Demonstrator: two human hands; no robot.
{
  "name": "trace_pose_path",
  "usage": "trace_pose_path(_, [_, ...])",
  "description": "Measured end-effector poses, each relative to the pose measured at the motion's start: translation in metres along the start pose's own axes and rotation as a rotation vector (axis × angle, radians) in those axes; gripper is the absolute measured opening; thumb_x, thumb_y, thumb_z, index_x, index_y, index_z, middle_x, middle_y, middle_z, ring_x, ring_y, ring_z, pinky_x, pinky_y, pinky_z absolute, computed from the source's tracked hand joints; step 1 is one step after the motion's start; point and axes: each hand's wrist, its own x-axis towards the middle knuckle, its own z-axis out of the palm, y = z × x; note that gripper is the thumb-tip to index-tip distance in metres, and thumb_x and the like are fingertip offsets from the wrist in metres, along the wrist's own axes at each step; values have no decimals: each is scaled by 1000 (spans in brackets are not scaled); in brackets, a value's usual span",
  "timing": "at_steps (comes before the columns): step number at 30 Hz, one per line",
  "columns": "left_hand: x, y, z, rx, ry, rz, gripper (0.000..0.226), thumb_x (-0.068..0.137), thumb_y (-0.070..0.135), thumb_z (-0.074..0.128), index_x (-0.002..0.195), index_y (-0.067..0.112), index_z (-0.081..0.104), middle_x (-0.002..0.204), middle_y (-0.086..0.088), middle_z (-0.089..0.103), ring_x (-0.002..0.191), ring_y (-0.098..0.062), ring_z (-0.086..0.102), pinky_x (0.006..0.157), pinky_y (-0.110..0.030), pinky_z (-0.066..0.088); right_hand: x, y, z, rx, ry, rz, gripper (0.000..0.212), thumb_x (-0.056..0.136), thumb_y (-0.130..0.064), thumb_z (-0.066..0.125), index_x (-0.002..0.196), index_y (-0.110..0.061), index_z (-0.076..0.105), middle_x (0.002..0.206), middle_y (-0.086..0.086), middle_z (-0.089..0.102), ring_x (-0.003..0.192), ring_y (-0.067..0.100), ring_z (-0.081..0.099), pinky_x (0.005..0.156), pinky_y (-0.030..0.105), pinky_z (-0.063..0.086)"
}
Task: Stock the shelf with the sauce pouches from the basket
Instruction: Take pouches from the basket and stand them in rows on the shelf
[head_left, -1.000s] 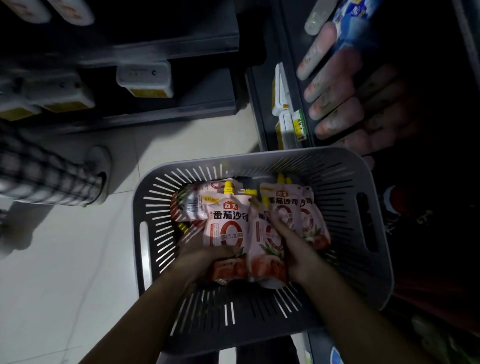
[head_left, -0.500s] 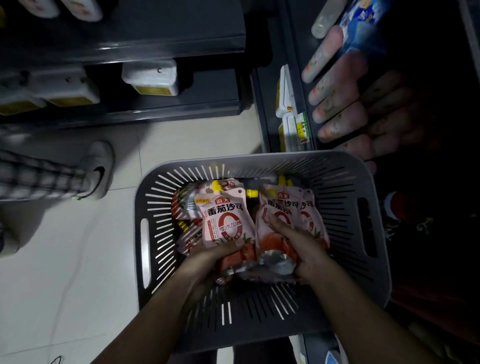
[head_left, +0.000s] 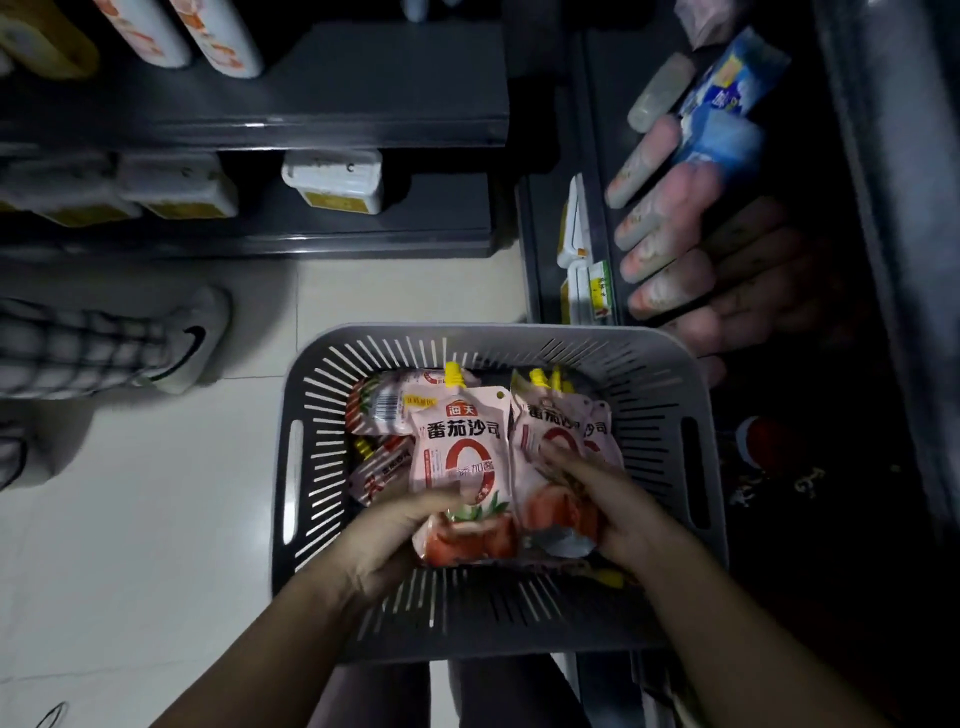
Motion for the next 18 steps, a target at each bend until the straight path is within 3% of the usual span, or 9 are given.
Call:
trace_pose_path(4, [-17, 16, 15, -17, -33, -28, 29, 64, 20, 76, 92, 13, 73, 99, -12, 75, 85, -24, 73, 81, -39, 54, -25, -9, 3, -21, -50, -10, 75, 50, -19, 86, 120, -9, 59, 100, 16, 74, 85, 30, 72, 66, 38, 58])
trace_pose_path(7, [-35, 38, 27, 89, 14, 32, 53, 58, 19, 81, 109, 11, 65, 109, -11, 72, 105, -28, 65, 99, -48, 44, -47, -19, 10, -9, -84, -97, 53, 55, -24, 83, 104, -10, 69, 99, 14, 74, 86, 27, 72, 67, 37, 59])
trace_pose_path(9, [-49, 52, 33, 116, 22, 85, 59, 60, 16, 77, 117, 8, 61, 115, -14, 69, 112, -33, 61, 105, -52, 39, -64, -27, 19, 41, -96, -182, 46, 64, -30, 74, 105, -10, 70, 105, 14, 73, 93, 26, 71, 74, 38, 58])
trace_pose_path(12, [-70, 73, 39, 116, 15, 134, 55, 61, 11, 72, 115, 5, 62, 108, -13, 72, 101, -30, 68, 90, -46, 52, -93, -41, 35, 52, -90, -335, 48, 70, -37, 67, 109, -10, 69, 111, 15, 71, 100, 27, 69, 79, 39, 56])
trace_pose_path(15, [-96, 97, 49, 130, -64, 175, 44, 63, 7, 71, 107, 6, 66, 101, -15, 74, 89, -29, 72, 71, -38, 59, -132, -51, 50, 48, -70, -490, 43, 72, -29, 66, 108, -7, 68, 108, 18, 71, 97, 31, 69, 79, 41, 58])
trace_pose_path(18, [-125, 123, 63, 172, -141, 239, 38, 64, 6, 71, 101, 6, 69, 100, -17, 74, 85, -30, 72, 66, -38, 60, -171, -54, 67, 30, -15, -659, 40, 73, -27, 64, 108, -8, 67, 107, 15, 72, 97, 28, 69, 86, 42, 56])
